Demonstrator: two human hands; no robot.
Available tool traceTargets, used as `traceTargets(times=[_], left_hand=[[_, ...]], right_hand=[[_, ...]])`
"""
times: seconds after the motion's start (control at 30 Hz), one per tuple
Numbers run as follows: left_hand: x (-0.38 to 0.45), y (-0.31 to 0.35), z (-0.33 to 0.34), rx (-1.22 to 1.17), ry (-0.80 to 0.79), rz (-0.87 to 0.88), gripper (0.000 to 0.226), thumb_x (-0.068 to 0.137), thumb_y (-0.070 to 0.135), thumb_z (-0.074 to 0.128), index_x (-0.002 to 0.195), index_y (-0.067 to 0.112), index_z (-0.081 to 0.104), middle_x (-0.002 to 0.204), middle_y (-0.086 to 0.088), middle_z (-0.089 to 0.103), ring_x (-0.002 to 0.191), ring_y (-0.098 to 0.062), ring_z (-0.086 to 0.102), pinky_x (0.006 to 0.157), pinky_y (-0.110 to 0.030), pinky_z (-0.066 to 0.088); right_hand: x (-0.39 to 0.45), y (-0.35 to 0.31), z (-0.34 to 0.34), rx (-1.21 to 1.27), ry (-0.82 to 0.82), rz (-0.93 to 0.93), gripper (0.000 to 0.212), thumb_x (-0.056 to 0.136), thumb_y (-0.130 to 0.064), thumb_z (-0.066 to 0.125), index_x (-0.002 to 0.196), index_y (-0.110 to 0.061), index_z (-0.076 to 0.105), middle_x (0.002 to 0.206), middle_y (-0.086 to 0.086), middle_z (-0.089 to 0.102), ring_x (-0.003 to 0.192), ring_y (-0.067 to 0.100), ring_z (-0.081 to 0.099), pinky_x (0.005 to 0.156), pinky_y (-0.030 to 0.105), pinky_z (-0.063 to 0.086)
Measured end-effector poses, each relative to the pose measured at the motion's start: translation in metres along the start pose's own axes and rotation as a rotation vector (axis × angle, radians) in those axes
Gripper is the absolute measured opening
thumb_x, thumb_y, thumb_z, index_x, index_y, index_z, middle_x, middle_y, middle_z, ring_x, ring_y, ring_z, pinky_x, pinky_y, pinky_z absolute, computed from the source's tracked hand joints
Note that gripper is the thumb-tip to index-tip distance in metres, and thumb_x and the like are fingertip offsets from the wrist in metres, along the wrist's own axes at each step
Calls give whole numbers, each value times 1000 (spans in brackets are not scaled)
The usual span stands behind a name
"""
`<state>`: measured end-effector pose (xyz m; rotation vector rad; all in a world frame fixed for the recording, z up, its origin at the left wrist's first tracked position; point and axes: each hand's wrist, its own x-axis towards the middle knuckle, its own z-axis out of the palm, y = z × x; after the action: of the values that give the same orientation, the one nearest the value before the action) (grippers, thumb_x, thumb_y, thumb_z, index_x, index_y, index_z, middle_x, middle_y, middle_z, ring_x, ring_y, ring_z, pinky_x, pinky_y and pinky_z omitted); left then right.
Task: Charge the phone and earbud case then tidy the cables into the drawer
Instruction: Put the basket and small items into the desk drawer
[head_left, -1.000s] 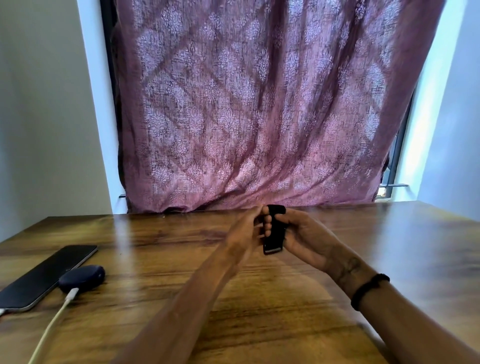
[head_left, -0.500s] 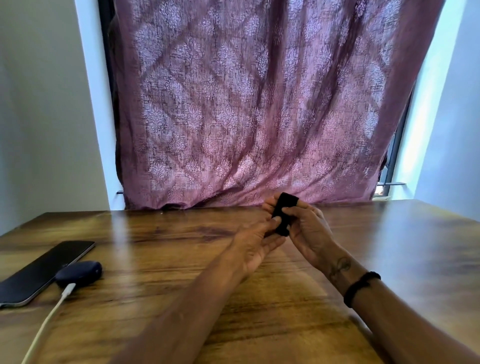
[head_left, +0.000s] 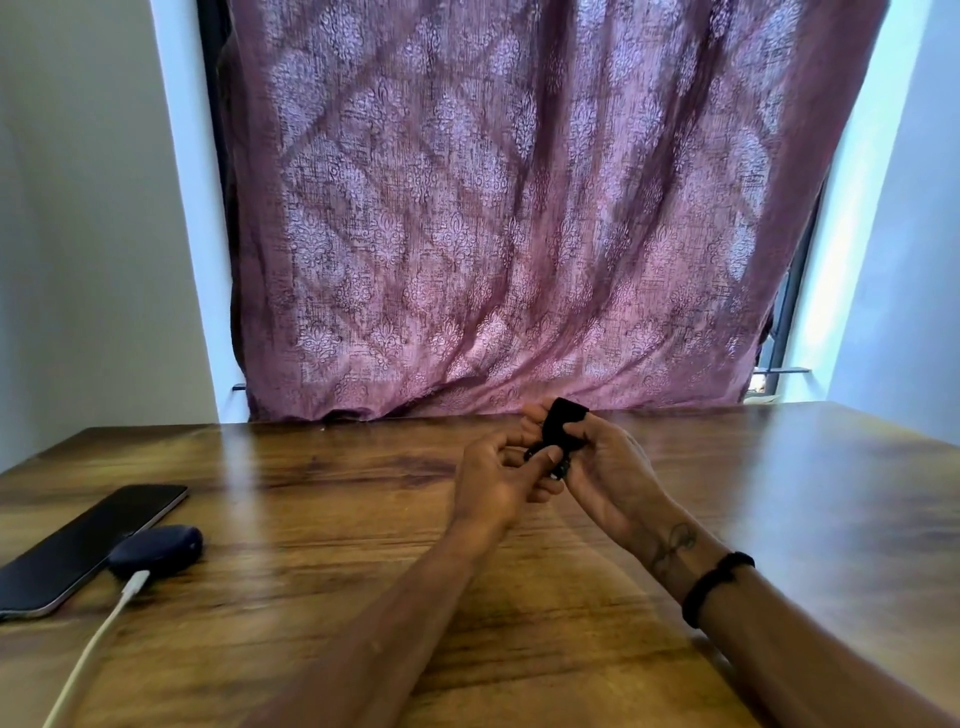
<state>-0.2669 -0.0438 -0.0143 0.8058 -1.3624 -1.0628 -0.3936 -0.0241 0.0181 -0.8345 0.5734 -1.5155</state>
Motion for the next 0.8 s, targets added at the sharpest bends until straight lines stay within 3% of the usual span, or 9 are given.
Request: traceTargets(times=[0.07,0.17,0.23,0.4,0.57,0.7,0.8], left_hand=[[5,-2,-3,-76,-67,-56,29,87,8,80,111,3,65,79,-15,75,64,-22,75,58,-27,60],[7,-4,-6,-114,-163,-105,29,88,2,76,114,8,64,78,-7,75,67,-20,75,62,-28,61],[9,-4,-9,-32,-181,-121,20,90,5,75,106,11,65,75,-2,74,62,-16,73,60,-28,57],[11,-7,-9,71,-71,-115,12,91,20,77,87,13,67,68,1,62,52,-10,50,47,-20,41],[10,0,-4,-7,-10,-59,13,88,23,80,84,15,70,75,-1,62,56,-6,48,53,-20,41],[5,0,2,178,10,68,13,83,36,84,82,27,74,86,0,73,74,-14,63,69,-34,51],[2,3,-5,551,60,341,21,84,34,82,93,20,68,95,4,61,80,-9,60,71,-23,52]], right_hand=[[4,-2,-4,5,11,3,33,102,-1,36,124,7,60,128,23,69,121,35,66,90,41,60],[8,-4,-10,10,11,20,34,103,-3,37,125,7,59,129,23,68,121,33,67,97,44,55],[10,-2,-11,19,0,54,37,103,-4,36,132,8,56,129,24,68,120,33,68,98,43,55],[10,-9,-13,-74,-57,141,38,101,-1,41,136,11,52,131,28,65,124,39,64,102,44,54],[6,-32,-24,-139,-45,171,43,92,2,62,131,17,53,129,34,64,121,41,65,96,46,59],[6,-33,-26,-255,168,176,37,84,-18,81,112,3,69,104,23,76,94,32,76,77,41,65],[6,-32,-35,-386,227,167,27,85,-21,81,102,-1,74,96,17,76,78,23,71,71,32,64]])
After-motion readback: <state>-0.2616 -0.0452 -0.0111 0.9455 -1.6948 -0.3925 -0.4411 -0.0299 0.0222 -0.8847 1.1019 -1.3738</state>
